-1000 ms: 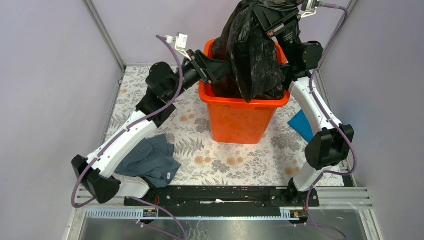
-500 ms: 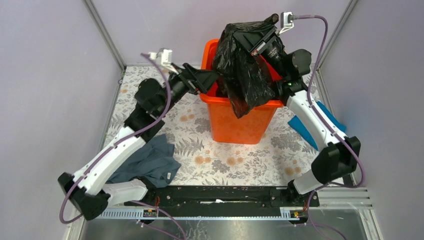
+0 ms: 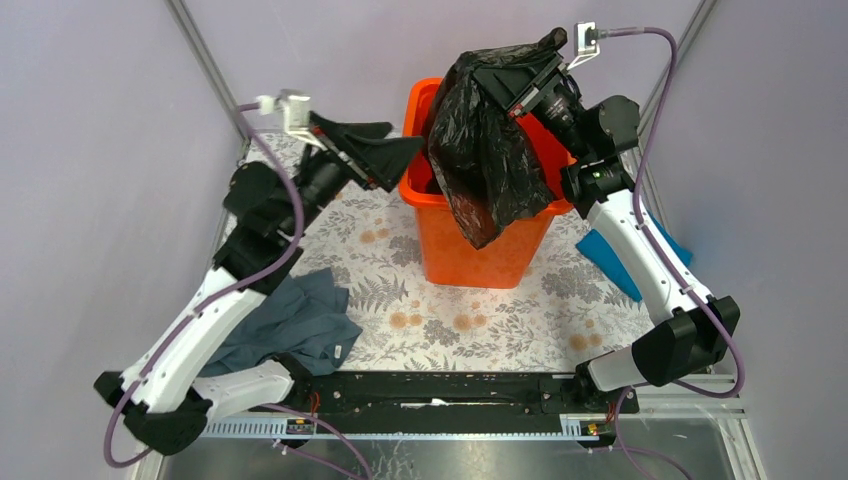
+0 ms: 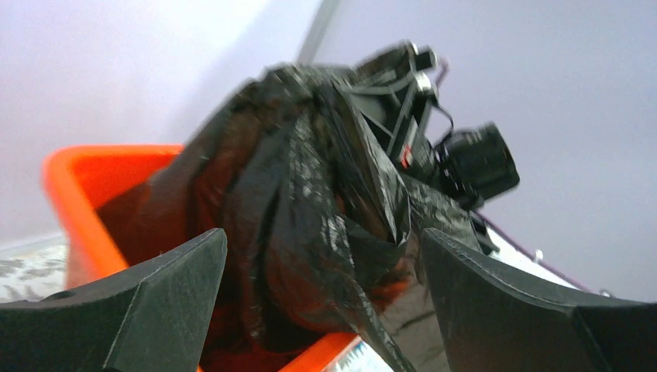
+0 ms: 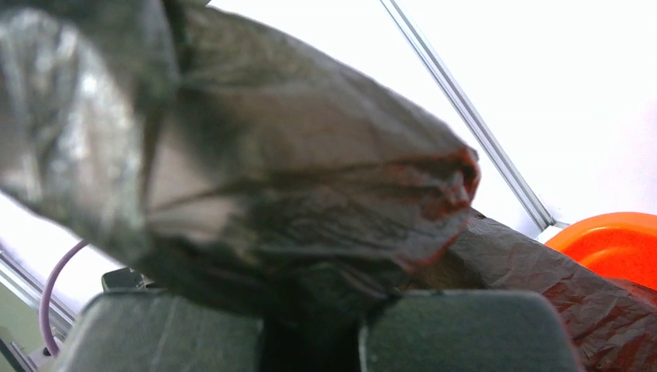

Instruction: Put the trash bags into the trash bin

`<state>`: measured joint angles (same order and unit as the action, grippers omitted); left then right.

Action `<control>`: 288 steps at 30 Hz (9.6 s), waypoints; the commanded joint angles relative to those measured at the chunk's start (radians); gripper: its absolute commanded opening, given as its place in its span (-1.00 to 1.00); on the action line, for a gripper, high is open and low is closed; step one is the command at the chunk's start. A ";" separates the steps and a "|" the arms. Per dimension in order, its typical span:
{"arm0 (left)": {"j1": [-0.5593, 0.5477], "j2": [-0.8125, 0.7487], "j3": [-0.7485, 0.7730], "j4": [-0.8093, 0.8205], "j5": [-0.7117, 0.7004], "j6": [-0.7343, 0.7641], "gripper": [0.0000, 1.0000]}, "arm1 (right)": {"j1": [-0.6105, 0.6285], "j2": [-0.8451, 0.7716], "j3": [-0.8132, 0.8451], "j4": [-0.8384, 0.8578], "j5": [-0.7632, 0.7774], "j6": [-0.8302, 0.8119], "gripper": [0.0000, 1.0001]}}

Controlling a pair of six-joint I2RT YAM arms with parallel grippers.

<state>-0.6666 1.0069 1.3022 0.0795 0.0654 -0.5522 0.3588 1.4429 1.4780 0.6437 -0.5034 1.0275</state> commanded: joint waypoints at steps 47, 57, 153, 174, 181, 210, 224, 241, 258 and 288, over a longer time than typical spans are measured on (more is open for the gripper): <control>-0.002 0.167 -0.029 0.318 0.227 -0.059 -1.00 | -0.001 -0.152 0.544 -1.254 0.105 -0.723 0.99; -0.002 0.159 -0.033 0.325 0.229 -0.067 -1.00 | 0.032 -0.140 0.414 -1.293 0.258 -0.798 0.75; 0.000 -0.146 -0.313 -0.154 -0.071 -0.111 -0.73 | 0.033 -0.790 -0.058 -1.404 0.355 -1.056 0.97; -0.001 -0.178 -0.379 -0.083 -0.002 -0.183 -1.00 | 0.319 0.108 0.912 -1.405 0.095 -0.983 0.99; 0.000 -0.176 -0.396 -0.086 0.004 -0.195 -1.00 | 0.484 0.159 0.862 -1.484 0.447 -1.200 0.99; -0.001 -0.191 -0.430 -0.097 0.002 -0.227 -1.00 | 0.583 0.025 0.455 -1.043 1.047 -1.287 -0.41; 0.000 -0.178 -0.489 -0.074 0.064 -0.247 -1.00 | 0.253 0.215 0.514 -0.746 0.819 -1.382 -0.83; -0.001 -0.245 -0.039 -0.529 -0.172 0.263 0.86 | 0.250 -0.031 0.628 -1.263 0.711 -1.161 0.99; -0.111 0.150 0.389 -0.479 -0.102 0.542 0.98 | 0.251 -0.336 0.368 -1.338 0.446 -1.204 0.99; -0.123 0.205 0.418 -0.478 -0.479 0.606 -0.19 | 0.250 -0.530 0.027 -1.181 0.279 -1.696 0.77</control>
<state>-0.7883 1.1973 1.6714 -0.4385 -0.3489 0.0547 0.6083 0.9077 1.5410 -0.7238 -0.2432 -0.6697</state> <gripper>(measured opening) 0.452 0.930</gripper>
